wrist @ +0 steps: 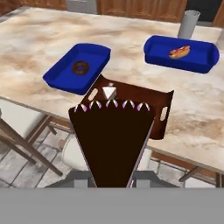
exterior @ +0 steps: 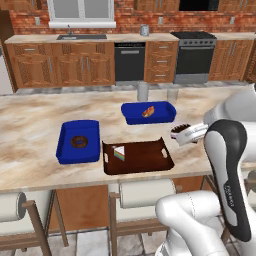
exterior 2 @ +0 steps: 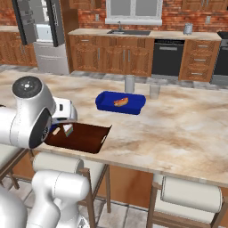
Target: Take the cakes from the fridge and place them on the empty tray on the dining counter.
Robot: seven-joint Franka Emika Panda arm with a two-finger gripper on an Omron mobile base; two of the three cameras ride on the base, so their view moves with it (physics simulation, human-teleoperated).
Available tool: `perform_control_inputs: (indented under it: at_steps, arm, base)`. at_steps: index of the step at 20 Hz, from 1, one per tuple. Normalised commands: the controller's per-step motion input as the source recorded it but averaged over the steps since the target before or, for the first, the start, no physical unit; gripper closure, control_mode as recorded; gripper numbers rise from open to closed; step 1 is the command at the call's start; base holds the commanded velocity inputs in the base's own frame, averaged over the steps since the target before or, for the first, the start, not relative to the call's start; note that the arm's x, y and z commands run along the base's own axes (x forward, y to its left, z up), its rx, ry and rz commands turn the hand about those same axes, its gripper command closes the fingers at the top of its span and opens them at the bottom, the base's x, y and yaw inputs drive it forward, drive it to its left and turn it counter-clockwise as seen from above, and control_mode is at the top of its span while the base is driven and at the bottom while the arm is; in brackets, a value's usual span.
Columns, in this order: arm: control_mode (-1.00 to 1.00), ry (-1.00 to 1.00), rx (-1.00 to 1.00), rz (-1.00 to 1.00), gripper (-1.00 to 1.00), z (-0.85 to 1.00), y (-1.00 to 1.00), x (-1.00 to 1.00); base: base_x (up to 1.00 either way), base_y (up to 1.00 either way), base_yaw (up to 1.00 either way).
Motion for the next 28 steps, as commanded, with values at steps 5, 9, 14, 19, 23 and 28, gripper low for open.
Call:
perform_control_inputs:
  at_steps: [5,9,14,19,23,28]
  arm:
    - [-1.00,0.10,-0.21,0.00,1.00,-0.46,-0.18,0.16]
    - [-1.00,0.01,-0.07,0.00,1.00,-0.12,0.00,0.23]
    - [-1.00,0.13,0.00,0.00,1.00,-0.10,0.07,0.29]
    - [-1.00,0.17,0.00,0.00,1.00,-0.33,0.09,0.30]
    - [-1.00,0.08,0.00,0.00,1.00,-0.43,0.12,0.29]
    - [-1.00,0.00,0.00,0.00,1.00,-0.43,0.06,0.34]
  base:
    - [0.00,0.00,0.00]
    - [0.00,0.00,0.00]
    - [0.00,0.00,0.00]
    - [0.00,0.00,0.00]
    - [0.00,0.00,0.00]
    - [0.00,0.00,0.00]
